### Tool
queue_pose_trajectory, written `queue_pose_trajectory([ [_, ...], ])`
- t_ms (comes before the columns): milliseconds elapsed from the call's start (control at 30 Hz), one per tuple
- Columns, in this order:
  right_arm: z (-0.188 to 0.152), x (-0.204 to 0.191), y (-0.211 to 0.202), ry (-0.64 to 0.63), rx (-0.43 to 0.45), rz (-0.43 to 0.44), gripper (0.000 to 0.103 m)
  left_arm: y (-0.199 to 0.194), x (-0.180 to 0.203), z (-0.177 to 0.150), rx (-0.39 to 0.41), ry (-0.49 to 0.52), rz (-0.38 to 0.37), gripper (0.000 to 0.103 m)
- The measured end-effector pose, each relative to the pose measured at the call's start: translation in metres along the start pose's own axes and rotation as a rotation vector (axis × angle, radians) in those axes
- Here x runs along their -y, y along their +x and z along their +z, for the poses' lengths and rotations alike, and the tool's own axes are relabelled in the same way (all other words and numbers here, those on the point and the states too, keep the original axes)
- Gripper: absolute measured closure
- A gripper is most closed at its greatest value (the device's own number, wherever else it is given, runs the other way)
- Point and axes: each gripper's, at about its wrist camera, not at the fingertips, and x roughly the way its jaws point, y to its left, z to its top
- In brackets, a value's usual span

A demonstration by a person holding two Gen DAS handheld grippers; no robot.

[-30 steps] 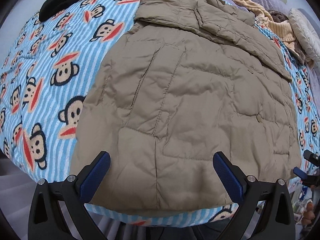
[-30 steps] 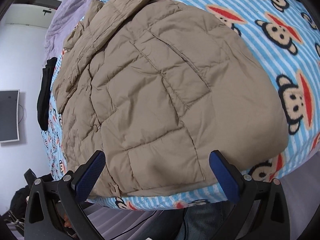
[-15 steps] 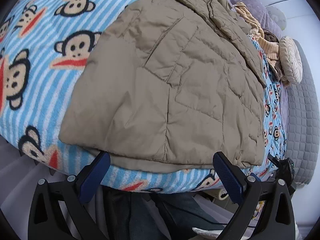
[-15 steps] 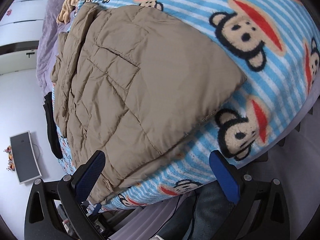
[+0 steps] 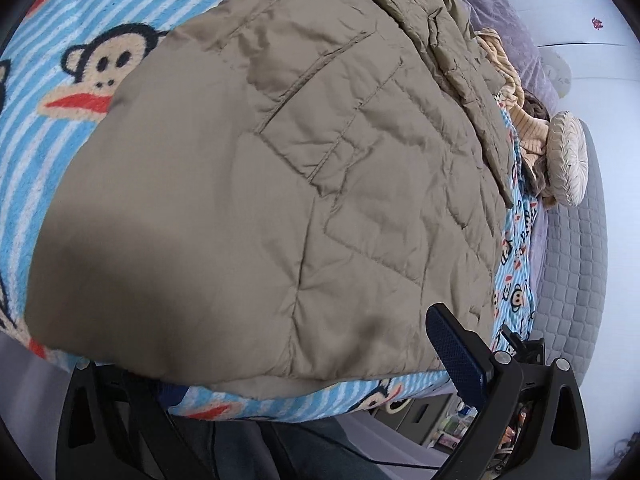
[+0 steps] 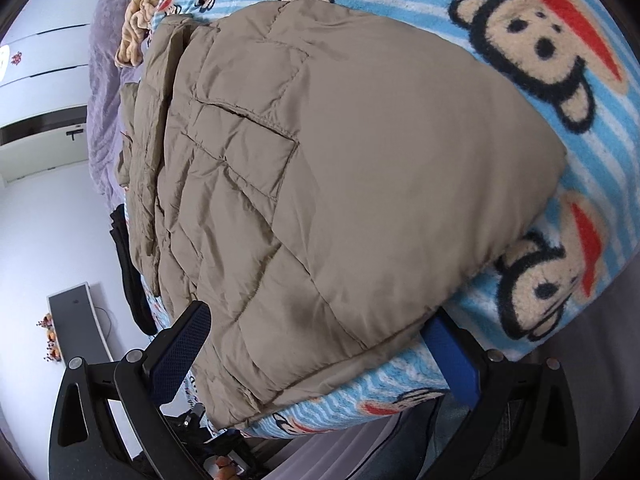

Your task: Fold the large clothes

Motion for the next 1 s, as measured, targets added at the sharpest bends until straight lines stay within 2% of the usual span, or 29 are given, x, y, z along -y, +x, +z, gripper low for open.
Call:
queue_pose_trajectory([
  [133,0.004,-0.002,0.003,0.026,0.009,0.028,0.000,0.010,0.009,0.009,0.000,0.009,0.010,0.001],
  [167,0.004,-0.001,0.003,0.035,0.013,0.040,0.000,0.010,0.010,0.010,0.004,0.013,0.015,0.005],
  [200,0.005,-0.001,0.003,0.044,0.016,0.052,0.000,0.009,0.012,0.011,0.010,0.021,0.022,0.017],
  [233,0.005,0.001,0.001,0.050,0.018,0.063,0.000,0.009,0.014,0.011,0.010,0.034,0.031,0.023],
  [300,0.005,0.003,0.000,0.069,0.026,0.076,0.000,0.009,0.018,0.014,0.012,0.063,0.046,0.045],
  [400,0.005,0.006,0.001,0.095,0.035,0.093,0.005,0.004,0.021,0.017,0.020,0.096,0.036,0.059],
  [433,0.006,0.008,0.000,0.098,0.033,0.095,0.011,0.002,0.021,0.018,0.023,0.104,0.030,0.062],
  [467,0.006,0.010,0.001,0.103,0.029,0.094,0.015,0.001,0.022,0.019,0.022,0.111,0.026,0.063],
  [633,0.005,0.020,-0.003,0.093,0.030,0.052,0.015,0.002,0.014,0.019,0.005,0.115,0.072,0.063],
  [700,0.002,0.021,-0.007,0.061,0.038,0.003,0.014,0.005,0.007,0.016,-0.003,0.094,0.078,0.056],
  [767,0.003,0.022,-0.007,0.042,0.031,-0.018,0.014,0.009,0.001,0.015,-0.011,0.075,0.078,0.056],
  [933,0.014,0.023,0.002,0.076,0.010,0.006,0.015,0.017,0.001,0.017,-0.021,0.060,0.102,0.056],
  [967,0.016,0.022,0.003,0.075,0.004,0.028,0.020,0.016,0.003,0.018,-0.013,0.065,0.105,0.056],
  [1000,0.017,0.020,0.002,0.068,0.004,0.041,0.028,0.015,0.006,0.018,-0.006,0.072,0.111,0.061],
])
